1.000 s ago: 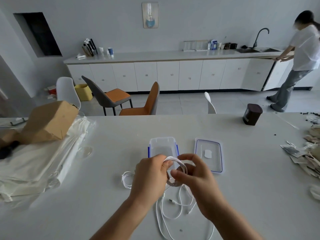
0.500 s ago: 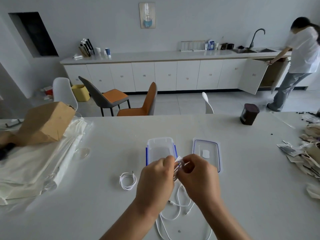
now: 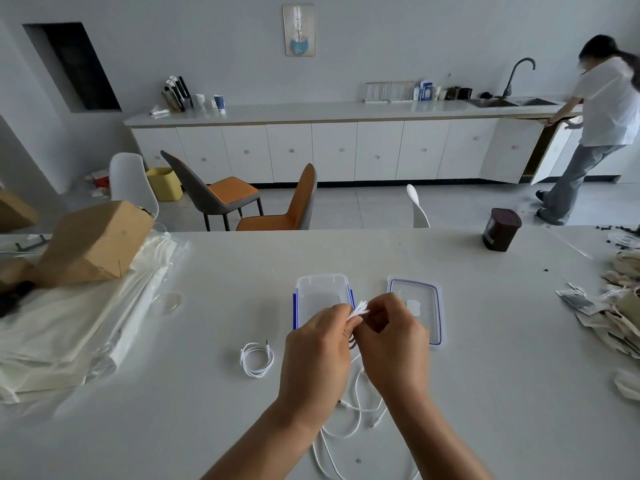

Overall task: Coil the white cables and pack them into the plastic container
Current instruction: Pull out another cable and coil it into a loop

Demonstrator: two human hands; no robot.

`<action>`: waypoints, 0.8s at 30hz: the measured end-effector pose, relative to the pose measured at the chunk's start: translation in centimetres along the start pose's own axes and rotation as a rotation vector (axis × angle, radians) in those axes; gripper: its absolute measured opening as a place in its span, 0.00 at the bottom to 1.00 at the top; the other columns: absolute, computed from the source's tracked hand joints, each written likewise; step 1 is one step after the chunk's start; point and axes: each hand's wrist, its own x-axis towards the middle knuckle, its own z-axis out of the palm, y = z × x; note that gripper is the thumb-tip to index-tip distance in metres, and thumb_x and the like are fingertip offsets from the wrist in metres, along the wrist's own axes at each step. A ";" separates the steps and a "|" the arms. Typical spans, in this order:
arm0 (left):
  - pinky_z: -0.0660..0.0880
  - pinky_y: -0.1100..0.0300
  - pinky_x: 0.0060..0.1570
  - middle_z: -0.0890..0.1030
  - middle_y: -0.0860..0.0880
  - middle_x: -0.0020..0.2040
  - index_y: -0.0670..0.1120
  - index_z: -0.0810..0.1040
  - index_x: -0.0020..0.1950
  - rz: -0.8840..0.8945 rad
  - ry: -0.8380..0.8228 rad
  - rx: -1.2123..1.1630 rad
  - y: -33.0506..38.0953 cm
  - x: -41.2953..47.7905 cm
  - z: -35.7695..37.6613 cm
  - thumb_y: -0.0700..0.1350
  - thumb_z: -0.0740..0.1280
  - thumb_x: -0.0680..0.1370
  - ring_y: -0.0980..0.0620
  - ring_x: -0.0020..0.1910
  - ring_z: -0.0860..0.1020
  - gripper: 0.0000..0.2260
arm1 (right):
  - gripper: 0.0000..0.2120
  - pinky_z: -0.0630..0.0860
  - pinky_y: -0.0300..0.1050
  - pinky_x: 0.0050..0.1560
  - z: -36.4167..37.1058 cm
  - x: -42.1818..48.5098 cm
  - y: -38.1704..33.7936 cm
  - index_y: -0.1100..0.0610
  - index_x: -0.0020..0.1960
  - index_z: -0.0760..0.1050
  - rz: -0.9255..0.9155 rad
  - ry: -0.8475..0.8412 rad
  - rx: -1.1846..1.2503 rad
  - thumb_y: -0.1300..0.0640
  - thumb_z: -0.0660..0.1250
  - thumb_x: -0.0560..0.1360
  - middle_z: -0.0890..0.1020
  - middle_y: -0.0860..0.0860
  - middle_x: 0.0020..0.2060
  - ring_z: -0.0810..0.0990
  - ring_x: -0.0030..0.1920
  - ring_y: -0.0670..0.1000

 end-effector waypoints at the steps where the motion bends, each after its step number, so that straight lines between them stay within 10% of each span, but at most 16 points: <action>1: 0.59 0.68 0.29 0.67 0.57 0.29 0.45 0.72 0.35 -0.018 0.000 -0.021 -0.1 0.0 -0.1 0.48 0.61 0.80 0.54 0.32 0.61 0.14 | 0.08 0.74 0.44 0.34 -0.1 0.2 0.0 0.51 0.37 0.74 0.031 -0.025 0.031 0.60 0.72 0.67 0.80 0.49 0.28 0.80 0.33 0.51; 8: 0.73 0.51 0.33 0.78 0.51 0.30 0.44 0.79 0.41 -0.207 -0.084 -0.175 -1.9 0.2 -0.8 0.52 0.60 0.79 0.48 0.30 0.74 0.15 | 0.04 0.84 0.59 0.42 -2.1 1.4 -0.2 0.60 0.38 0.79 0.118 -0.436 0.156 0.66 0.72 0.67 0.84 0.57 0.32 0.85 0.31 0.55; 16: 0.82 0.51 0.31 0.80 0.46 0.28 0.40 0.81 0.40 -0.669 -0.229 -0.556 -1.6 1.6 -1.6 0.40 0.66 0.80 0.50 0.27 0.79 0.11 | 0.06 0.83 0.55 0.40 -3.2 0.9 0.9 0.65 0.47 0.73 0.178 -0.637 0.470 0.65 0.69 0.76 0.84 0.64 0.39 0.83 0.35 0.61; 24: 0.83 0.47 0.34 0.78 0.42 0.29 0.37 0.81 0.43 -0.830 -0.220 -0.732 -0.9 2.0 -2.1 0.39 0.64 0.81 0.43 0.29 0.81 0.10 | 0.20 0.78 0.52 0.42 -3.4 0.4 2.5 0.57 0.60 0.80 0.163 -0.706 0.693 0.46 0.72 0.73 0.81 0.64 0.44 0.79 0.41 0.57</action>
